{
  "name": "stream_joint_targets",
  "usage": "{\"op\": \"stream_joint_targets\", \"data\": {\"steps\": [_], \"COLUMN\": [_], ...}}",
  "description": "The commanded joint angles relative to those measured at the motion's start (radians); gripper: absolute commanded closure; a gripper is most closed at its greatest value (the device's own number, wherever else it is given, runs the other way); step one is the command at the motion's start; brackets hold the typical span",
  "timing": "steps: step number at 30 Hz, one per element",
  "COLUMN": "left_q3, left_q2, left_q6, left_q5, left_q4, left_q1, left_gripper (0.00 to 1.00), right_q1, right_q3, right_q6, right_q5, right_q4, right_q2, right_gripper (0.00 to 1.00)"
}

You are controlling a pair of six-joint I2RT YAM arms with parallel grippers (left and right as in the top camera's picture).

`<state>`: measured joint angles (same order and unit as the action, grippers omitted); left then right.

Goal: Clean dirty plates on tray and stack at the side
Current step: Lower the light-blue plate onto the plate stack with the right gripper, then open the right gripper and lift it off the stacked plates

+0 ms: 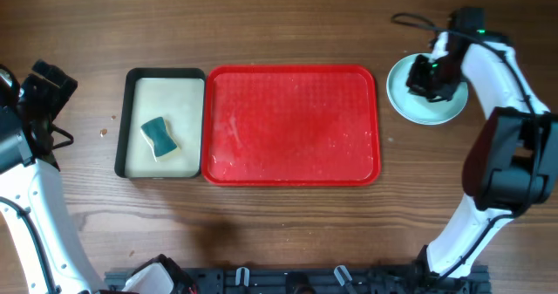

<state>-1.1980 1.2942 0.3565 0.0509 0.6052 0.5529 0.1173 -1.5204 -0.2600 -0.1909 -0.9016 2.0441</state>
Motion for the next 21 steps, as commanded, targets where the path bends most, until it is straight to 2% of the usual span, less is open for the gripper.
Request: {"op": "stream_joint_targets", "data": {"steps": [1,4,14,21], "left_q3": [-0.002,-0.002,-0.002,-0.002], "left_q2": [0.003,0.003,0.003,0.003], "left_q6": [-0.002,-0.002,-0.002,-0.002], "left_q5": [0.005,0.005,0.005,0.005], "left_q4": [-0.002,-0.002,-0.002,-0.002], "left_q1": [0.005,0.005,0.005,0.005], "left_gripper": [0.0,0.0,0.0,0.0], "right_q1": [-0.061,-0.094,-0.111,-0.113], "right_q3": [0.096,0.148,0.136,0.021], "right_q6": [-0.013,-0.012,-0.002,0.035], "right_q5": [0.061,0.053,0.062,0.037], "right_q4": [0.081,0.14,0.119,0.045], "right_q2": [0.001,0.001,-0.064,-0.171], "right_gripper": [0.96,0.96,0.95,0.78]}}
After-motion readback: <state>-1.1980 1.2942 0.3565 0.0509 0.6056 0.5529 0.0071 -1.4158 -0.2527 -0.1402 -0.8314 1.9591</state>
